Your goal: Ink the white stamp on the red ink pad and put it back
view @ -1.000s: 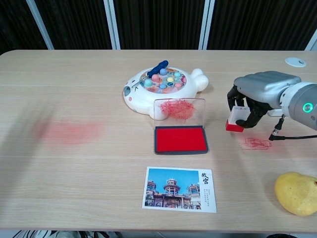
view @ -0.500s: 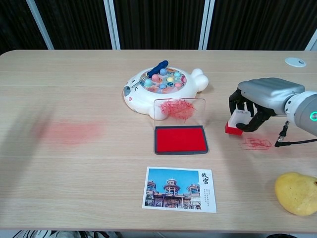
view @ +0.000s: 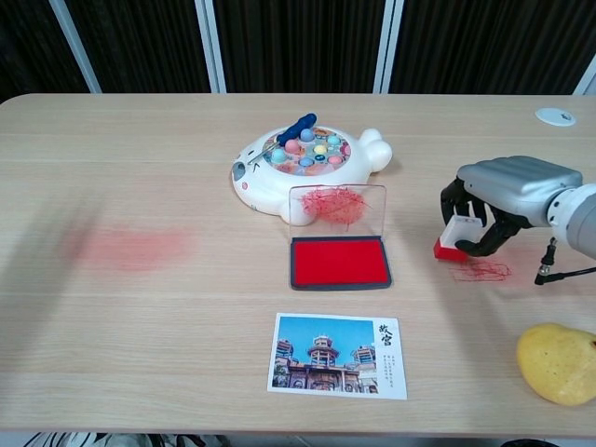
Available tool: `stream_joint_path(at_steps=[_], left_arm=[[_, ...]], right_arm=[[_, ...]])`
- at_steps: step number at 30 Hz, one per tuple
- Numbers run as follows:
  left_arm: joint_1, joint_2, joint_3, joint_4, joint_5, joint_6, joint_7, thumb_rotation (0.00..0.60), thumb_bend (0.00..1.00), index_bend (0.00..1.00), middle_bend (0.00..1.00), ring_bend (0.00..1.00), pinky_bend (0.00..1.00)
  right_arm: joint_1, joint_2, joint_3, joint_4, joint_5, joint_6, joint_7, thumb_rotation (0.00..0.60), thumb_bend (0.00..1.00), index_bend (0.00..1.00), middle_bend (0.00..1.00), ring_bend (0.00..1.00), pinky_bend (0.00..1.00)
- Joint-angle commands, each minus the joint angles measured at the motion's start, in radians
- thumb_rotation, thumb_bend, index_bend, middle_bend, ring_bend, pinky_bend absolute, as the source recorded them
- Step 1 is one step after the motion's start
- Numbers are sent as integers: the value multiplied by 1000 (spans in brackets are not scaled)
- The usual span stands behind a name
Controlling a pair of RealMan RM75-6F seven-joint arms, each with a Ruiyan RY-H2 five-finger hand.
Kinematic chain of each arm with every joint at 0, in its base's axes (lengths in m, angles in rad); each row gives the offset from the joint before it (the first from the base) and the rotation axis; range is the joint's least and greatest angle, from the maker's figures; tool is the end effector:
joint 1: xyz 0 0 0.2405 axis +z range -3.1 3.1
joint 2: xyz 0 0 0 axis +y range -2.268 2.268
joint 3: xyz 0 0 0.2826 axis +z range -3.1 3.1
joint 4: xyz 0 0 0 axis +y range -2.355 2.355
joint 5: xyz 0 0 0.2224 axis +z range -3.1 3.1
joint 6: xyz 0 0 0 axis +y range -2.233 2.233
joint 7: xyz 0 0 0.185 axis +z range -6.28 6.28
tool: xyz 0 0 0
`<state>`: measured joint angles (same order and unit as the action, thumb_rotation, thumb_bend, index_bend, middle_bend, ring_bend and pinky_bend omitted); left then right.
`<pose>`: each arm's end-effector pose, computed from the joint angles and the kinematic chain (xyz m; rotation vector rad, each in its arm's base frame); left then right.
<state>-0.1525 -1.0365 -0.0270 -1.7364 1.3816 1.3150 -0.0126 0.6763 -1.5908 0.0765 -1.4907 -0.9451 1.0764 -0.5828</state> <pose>-0.3371 0.2370 0.1496 -1.4137 -1.1004 -0.8204 -0.2125 -0.3688 -0.0581 1.8102 -0.9183 0.6641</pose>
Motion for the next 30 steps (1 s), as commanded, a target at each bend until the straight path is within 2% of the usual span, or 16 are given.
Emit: stream_joint_path(at_steps=[1, 30], left_arm=[[0, 0, 0, 0, 0, 0, 1, 600, 0, 0, 0, 0, 0], [0, 0, -2, -3, -7, -3, 9, 600, 0, 0, 0, 0, 0]], right_arm=[[-5, -5, 1, 9, 1, -3, 2, 600, 588, 815, 622, 474, 495], [-20, -25, 23, 31, 21, -20, -28, 600, 456, 781, 556, 434, 494]])
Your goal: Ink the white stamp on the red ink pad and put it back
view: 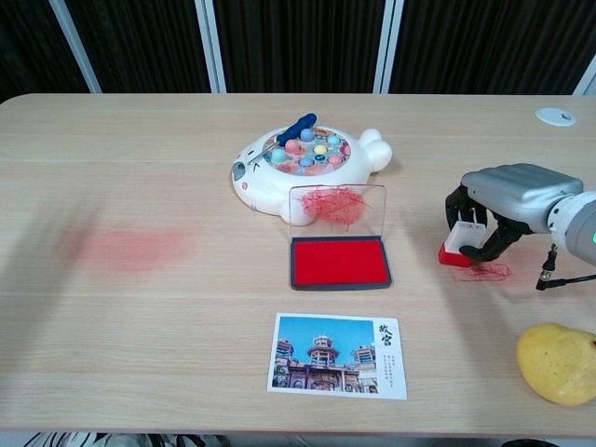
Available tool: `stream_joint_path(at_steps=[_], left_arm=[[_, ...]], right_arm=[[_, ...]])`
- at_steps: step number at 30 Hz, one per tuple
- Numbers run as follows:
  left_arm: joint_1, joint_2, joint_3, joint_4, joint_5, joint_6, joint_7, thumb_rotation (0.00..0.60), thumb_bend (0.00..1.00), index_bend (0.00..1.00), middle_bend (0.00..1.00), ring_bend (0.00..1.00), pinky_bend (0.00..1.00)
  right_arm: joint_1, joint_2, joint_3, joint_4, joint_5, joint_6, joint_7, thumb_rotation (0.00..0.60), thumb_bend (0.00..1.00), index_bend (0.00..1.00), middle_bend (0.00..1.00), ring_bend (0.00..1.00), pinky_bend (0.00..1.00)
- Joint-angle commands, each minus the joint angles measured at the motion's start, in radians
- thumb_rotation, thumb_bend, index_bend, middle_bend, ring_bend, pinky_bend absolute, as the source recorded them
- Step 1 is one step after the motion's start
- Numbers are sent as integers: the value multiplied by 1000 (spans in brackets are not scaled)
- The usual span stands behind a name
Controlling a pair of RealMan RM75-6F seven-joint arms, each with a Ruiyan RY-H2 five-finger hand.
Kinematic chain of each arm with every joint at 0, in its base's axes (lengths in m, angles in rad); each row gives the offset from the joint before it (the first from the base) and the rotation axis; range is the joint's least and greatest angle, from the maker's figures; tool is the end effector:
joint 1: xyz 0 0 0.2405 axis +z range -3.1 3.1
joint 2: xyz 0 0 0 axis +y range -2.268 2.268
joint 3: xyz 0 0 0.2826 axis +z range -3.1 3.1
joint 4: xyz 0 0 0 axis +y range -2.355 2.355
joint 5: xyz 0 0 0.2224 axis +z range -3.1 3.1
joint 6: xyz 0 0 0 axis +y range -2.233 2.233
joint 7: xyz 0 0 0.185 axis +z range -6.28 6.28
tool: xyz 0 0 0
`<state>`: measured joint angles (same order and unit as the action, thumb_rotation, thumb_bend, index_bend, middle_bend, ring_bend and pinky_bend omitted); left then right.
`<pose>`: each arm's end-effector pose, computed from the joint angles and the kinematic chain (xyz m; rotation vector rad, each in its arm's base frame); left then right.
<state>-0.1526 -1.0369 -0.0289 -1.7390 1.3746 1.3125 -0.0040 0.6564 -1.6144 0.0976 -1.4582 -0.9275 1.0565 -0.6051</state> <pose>-0.3375 0.2373 0.1494 -1.4114 -1.0998 -0.8134 -0.2215 -0.3695 -0.0638 1.7919 -0.9357 0.6322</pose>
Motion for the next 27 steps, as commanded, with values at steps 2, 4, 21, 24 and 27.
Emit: stream_joint_path(at_steps=[2, 4, 21, 24, 27], left_arm=[[0, 0, 0, 0, -1, -1, 1, 600, 0, 0, 0, 0, 0], [0, 1, 0, 0, 0, 0, 0, 600, 0, 0, 0, 0, 0], [-1, 4, 0, 0, 1, -3, -6, 600, 0, 0, 0, 0, 0], [-1, 5, 0, 0, 1, -3, -7, 600, 0, 0, 0, 0, 0], [-1, 5, 0, -1, 1, -3, -7, 600, 0, 0, 0, 0, 0]], right_arm=[[0, -3, 3, -2, 6, 1, -11, 600, 454, 779, 555, 433, 495], [0, -5, 4, -2, 8, 2, -16, 600, 451, 774, 552, 431, 494], [2, -9, 4, -4, 30, -4, -58, 600, 408, 720, 512, 413, 492], [3, -8, 4, -7, 37, -4, -66, 600, 404, 704, 504, 405, 485], [4, -7, 4, -9, 42, -4, -73, 600, 400, 698, 498, 402, 483]])
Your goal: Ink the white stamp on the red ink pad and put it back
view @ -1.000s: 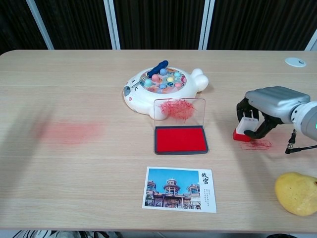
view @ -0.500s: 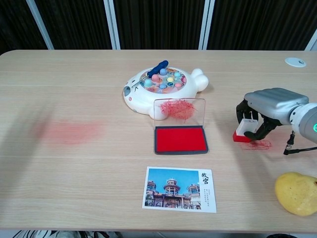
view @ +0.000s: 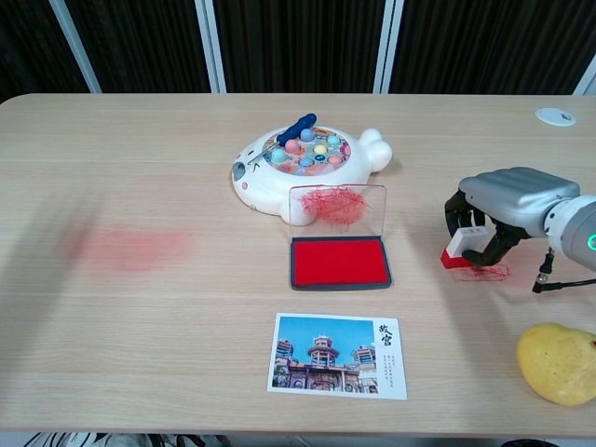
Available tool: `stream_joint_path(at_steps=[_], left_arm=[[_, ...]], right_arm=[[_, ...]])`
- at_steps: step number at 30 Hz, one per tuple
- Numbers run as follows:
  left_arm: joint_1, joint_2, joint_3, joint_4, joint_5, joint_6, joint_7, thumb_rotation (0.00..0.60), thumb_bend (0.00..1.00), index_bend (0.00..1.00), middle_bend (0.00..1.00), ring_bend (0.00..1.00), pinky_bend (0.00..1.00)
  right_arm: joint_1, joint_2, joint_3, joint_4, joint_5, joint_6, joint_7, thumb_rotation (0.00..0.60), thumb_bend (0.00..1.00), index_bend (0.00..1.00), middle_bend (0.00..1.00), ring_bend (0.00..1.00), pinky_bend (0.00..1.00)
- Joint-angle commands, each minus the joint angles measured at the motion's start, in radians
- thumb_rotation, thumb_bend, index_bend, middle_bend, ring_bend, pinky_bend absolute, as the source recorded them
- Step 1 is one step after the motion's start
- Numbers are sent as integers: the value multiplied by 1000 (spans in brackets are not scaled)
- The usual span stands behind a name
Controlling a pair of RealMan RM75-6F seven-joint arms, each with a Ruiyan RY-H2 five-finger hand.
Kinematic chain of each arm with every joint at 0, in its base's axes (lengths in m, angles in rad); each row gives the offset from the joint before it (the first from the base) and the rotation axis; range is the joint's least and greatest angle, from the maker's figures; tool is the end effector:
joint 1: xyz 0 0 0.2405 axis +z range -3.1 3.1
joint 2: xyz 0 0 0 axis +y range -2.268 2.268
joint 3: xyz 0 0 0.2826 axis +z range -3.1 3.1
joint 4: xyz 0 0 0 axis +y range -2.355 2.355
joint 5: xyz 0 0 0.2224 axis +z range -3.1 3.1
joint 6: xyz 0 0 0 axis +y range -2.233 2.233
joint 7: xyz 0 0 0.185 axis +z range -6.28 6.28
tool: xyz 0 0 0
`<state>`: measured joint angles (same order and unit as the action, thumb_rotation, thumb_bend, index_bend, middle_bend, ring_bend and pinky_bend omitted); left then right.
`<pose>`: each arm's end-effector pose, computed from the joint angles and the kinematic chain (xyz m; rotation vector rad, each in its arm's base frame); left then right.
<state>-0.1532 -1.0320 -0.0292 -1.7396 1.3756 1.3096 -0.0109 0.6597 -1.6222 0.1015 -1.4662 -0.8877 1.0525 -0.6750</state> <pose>-0.3376 0.2375 0.1506 -1.4117 -1.1028 -0.8146 -0.2221 -0.3679 -0.0681 1.8042 -0.9176 0.5802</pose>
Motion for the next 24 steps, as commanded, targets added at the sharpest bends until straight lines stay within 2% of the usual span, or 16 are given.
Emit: stream_joint_path(at_steps=[1, 12, 24], left_arm=[[0, 0, 0, 0, 0, 0, 0, 600, 0, 0, 0, 0, 0], [0, 0, 0, -1, -1, 0, 1, 600, 0, 0, 0, 0, 0], [0, 2, -1, -2, -2, -1, -2, 600, 0, 0, 0, 0, 0]], right_arm=[[1, 1, 0, -2, 3, 1, -5, 600, 399, 694, 496, 401, 483], [4, 1, 0, -8, 18, 2, -25, 600, 381, 641, 454, 388, 482], [7, 1, 1, -10, 37, 5, -42, 600, 366, 524, 418, 375, 482]])
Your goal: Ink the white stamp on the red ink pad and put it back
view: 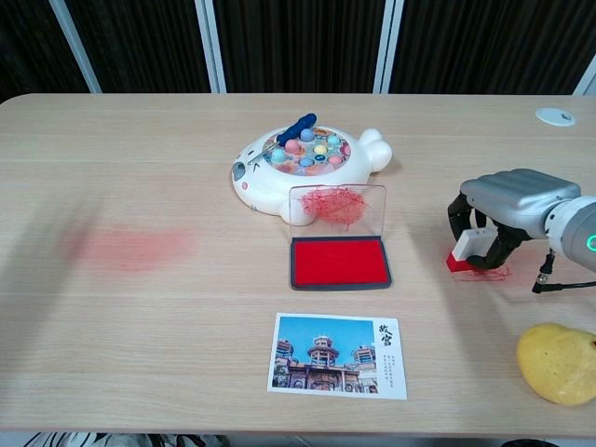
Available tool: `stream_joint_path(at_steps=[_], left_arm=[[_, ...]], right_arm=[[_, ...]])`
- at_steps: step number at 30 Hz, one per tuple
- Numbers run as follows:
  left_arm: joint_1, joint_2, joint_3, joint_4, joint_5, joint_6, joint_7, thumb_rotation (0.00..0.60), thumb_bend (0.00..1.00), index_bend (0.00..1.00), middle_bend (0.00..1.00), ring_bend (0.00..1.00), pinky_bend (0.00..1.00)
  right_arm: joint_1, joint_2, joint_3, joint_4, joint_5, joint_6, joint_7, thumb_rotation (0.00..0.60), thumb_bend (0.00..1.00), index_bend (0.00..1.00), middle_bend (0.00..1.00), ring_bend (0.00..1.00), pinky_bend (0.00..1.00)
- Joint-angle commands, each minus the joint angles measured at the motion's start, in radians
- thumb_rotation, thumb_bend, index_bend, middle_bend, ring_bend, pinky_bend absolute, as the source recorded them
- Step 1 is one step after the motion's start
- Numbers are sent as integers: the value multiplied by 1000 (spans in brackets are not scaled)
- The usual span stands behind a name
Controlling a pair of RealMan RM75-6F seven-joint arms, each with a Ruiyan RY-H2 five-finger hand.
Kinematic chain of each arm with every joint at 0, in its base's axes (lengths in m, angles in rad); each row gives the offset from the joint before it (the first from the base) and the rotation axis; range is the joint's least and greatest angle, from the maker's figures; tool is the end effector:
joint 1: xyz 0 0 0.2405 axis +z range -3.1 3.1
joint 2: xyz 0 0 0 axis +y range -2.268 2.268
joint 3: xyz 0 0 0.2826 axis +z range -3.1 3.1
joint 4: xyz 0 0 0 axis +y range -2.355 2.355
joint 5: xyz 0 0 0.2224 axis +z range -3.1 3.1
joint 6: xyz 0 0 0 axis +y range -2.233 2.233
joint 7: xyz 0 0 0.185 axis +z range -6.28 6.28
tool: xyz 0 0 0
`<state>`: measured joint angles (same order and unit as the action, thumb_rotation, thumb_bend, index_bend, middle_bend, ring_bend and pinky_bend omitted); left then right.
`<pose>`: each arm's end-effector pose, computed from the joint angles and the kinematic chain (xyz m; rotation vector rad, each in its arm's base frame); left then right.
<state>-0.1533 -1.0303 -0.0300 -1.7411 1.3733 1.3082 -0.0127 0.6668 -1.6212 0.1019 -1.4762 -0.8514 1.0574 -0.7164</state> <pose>-0.3377 0.2376 0.1511 -1.4093 -1.1056 -0.8146 -0.2230 -0.3680 -0.0681 1.8035 -0.9104 0.5464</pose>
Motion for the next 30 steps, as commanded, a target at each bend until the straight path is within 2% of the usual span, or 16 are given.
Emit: stream_joint_path(at_steps=[1, 6, 10, 14, 16, 20, 25, 30], left_arm=[[0, 0, 0, 0, 0, 0, 0, 600, 0, 0, 0, 0, 0], [0, 0, 0, -1, 0, 0, 0, 600, 0, 0, 0, 0, 0], [0, 0, 0, 0, 0, 0, 0, 600, 0, 0, 0, 0, 0], [0, 0, 0, 0, -1, 0, 1, 600, 0, 0, 0, 0, 0], [0, 0, -1, 0, -1, -1, 1, 600, 0, 0, 0, 0, 0], [0, 0, 0, 0, -1, 0, 1, 600, 0, 0, 0, 0, 0], [1, -1, 0, 0, 1, 3, 1, 600, 0, 0, 0, 0, 0], [2, -1, 0, 1, 5, 7, 1, 600, 0, 0, 0, 0, 0]], right_arm=[[0, 1, 0, -1, 2, 1, -1, 600, 366, 518, 417, 375, 482], [2, 1, 0, -3, 2, 3, -4, 600, 366, 470, 408, 373, 482], [2, 1, -1, -6, 6, 5, -9, 600, 358, 387, 398, 365, 482], [5, 3, -3, -12, 16, 8, -26, 600, 302, 309, 372, 345, 475], [7, 6, -4, -18, 24, 12, -41, 600, 233, 246, 331, 315, 448], [13, 16, -4, -41, 35, 24, -72, 600, 162, 160, 227, 229, 364], [17, 42, 1, -90, 35, 47, -91, 600, 129, 90, 109, 124, 300], [10, 95, 4, -163, 3, 88, -95, 600, 129, 63, 67, 85, 269]])
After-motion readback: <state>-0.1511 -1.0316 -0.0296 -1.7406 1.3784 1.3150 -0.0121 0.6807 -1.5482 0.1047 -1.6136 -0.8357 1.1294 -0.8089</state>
